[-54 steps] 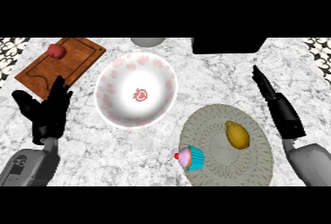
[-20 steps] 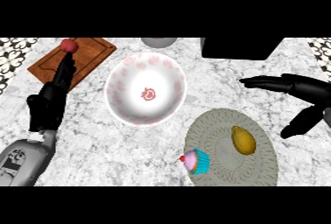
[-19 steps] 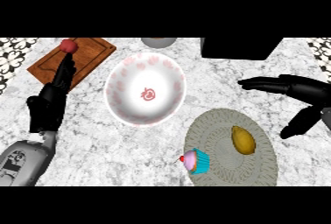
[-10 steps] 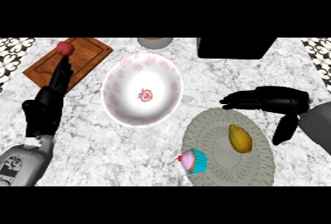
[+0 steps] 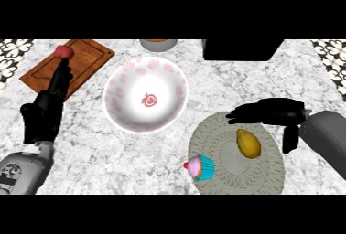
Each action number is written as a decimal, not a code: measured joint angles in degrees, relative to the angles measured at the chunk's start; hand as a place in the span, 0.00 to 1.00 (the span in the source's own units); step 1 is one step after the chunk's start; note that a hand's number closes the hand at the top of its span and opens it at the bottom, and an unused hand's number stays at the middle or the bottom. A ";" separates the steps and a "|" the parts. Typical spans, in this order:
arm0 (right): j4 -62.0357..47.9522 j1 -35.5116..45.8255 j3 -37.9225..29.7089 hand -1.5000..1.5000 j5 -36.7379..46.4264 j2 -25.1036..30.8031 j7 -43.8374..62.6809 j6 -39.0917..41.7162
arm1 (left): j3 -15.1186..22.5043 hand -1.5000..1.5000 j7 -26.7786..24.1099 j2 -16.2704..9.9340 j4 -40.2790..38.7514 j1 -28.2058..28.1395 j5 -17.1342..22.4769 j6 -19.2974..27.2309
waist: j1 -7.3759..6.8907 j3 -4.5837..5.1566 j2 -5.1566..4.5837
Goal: Pick the lemon from the placemat and place it in the bowl
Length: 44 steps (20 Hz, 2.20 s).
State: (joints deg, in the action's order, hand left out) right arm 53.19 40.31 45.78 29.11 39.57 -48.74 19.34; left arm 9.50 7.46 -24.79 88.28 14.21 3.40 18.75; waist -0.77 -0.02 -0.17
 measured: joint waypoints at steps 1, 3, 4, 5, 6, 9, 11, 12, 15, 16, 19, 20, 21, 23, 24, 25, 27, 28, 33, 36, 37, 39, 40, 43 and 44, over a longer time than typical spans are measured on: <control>-1.00 0.44 -0.29 0.00 0.65 -0.93 0.03 0.02 | -0.21 0.50 0.15 0.27 -0.18 0.16 -0.23 -0.20 | 0.04 0.00 0.00; -2.52 0.49 -0.56 0.00 1.95 -2.48 -0.12 -0.40 | -0.65 0.50 -0.12 0.71 -0.13 -0.38 -0.77 -0.38 | 0.08 0.00 0.03; -3.45 0.44 -0.58 0.00 2.64 -3.31 -0.24 -0.64 | -1.10 0.50 -0.73 0.82 -0.36 -0.65 -0.64 -0.86 | 0.09 0.01 0.02; -3.73 0.13 -0.59 0.00 3.19 -3.91 -0.10 -0.80 | -1.03 0.50 -1.75 1.16 -0.11 -2.00 -1.03 -0.85 | 0.10 0.01 0.05; -3.60 -0.27 -0.66 0.00 3.59 -4.65 0.29 -0.74 | -0.91 0.50 -0.79 1.44 0.56 -1.92 -1.50 -0.67 | 0.17 0.02 0.08; -8.08 0.11 -0.83 0.00 5.54 -8.03 -0.85 -2.09 | -1.51 0.50 -0.01 1.83 0.39 -0.87 -1.93 -1.40 | 0.08 0.00 0.01; -9.51 0.37 -1.25 0.00 6.66 -9.75 -1.01 -2.31 | -1.50 0.50 0.14 2.55 0.95 -1.50 -2.68 -1.30 | 0.10 0.00 0.03; -10.44 0.18 -1.33 0.00 7.41 -10.62 -1.27 -2.76 | -2.03 0.50 0.34 2.44 0.95 -1.24 -2.56 -1.85 | 0.12 0.00 0.04; -11.62 -0.31 -1.73 1.00 9.26 -11.79 -2.02 -3.32 | -3.13 0.50 0.84 2.48 0.79 -0.75 -2.95 -2.80 | 0.25 0.00 0.06; -12.35 0.03 -1.71 1.00 10.29 -12.32 -2.29 -3.77 | -3.60 0.50 0.59 2.40 0.59 -0.83 -2.80 -3.43 | 0.23 0.00 0.07; -13.30 -0.14 -1.81 1.00 12.40 -13.83 -4.02 -6.89 | -3.98 0.50 1.29 2.83 1.02 -0.97 -3.17 -3.77 | 0.21 0.12 0.22; -13.90 -0.22 -2.26 1.00 12.75 -14.11 -5.03 -7.88 | -3.73 0.50 1.31 3.51 0.84 -0.67 -3.80 -3.39 | 0.21 0.13 0.25; -13.79 -0.15 -2.76 1.00 13.23 -14.53 -5.19 -8.12 | -3.81 0.50 2.16 3.64 1.76 -0.80 -4.02 -3.46 | 0.23 0.15 0.29; -14.76 -0.27 -3.54 1.00 14.24 -15.19 -6.19 -9.00 | -3.34 0.50 2.69 4.63 2.62 -1.23 -5.24 -2.92 | 0.19 0.21 0.40; -14.96 -0.65 -3.77 1.00 14.64 -15.11 -6.94 -9.63 | -3.65 0.50 2.21 4.63 2.88 -1.87 -5.22 -3.20 | 0.15 0.28 0.50; -14.46 -0.77 -4.25 1.00 14.67 -14.99 -7.23 -9.60 | -3.58 0.50 1.94 5.12 2.51 -1.81 -5.68 -3.11 | 0.25 0.25 0.49; -15.09 -0.98 -5.08 1.00 14.90 -15.38 -7.95 -9.92 | -4.03 0.50 2.29 5.14 2.61 -1.59 -5.72 -3.83 | 0.25 0.26 0.48; -15.34 -0.96 -5.57 1.00 14.89 -15.69 -8.17 -9.95 | -4.14 0.50 2.20 5.33 2.96 -1.85 -6.01 -3.78 | 0.24 0.26 0.46; -13.90 -0.17 -6.55 1.00 15.30 -24.04 2.73 -8.02 | -4.96 0.50 2.65 5.21 2.56 -1.27 -6.08 -4.53 | 0.52 0.83 0.98; -13.43 -0.66 -7.51 1.00 14.61 -30.45 12.53 -6.99 | -4.84 0.50 2.67 5.23 2.32 -1.39 -6.25 -4.52 | 0.44 1.18 1.57; -13.20 -1.22 -7.88 1.00 14.04 -32.04 15.31 -7.04 | -4.77 0.50 2.69 5.21 2.25 -1.44 -6.28 -4.58 | 0.35 1.11 1.66; -12.07 -1.49 -8.71 1.00 12.88 -34.27 20.83 -7.64 | -4.56 0.50 2.76 5.26 2.11 -1.41 -6.25 -4.81 | 0.01 0.99 1.90; -11.40 -1.75 -9.10 1.00 12.17 -35.23 23.60 -8.32 | -4.45 0.50 2.78 5.35 2.05 -1.42 -6.20 -4.89 | -0.28 0.87 1.94; -8.75 -2.68 -10.43 1.00 9.26 -37.43 31.14 -11.65 | -4.01 0.50 2.83 5.61 1.95 -1.21 -6.11 -5.20 | -1.15 0.38 1.94; -7.55 -3.04 -10.95 1.00 8.00 -37.88 33.34 -13.17 | -3.92 0.50 2.83 5.68 1.86 -1.13 -6.11 -5.27 | -1.49 0.24 1.87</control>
State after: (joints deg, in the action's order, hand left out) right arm 45.64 37.27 34.83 37.11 1.69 -15.40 6.17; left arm 5.58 10.30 -19.11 90.13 13.08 -2.71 13.48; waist -2.26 0.22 1.70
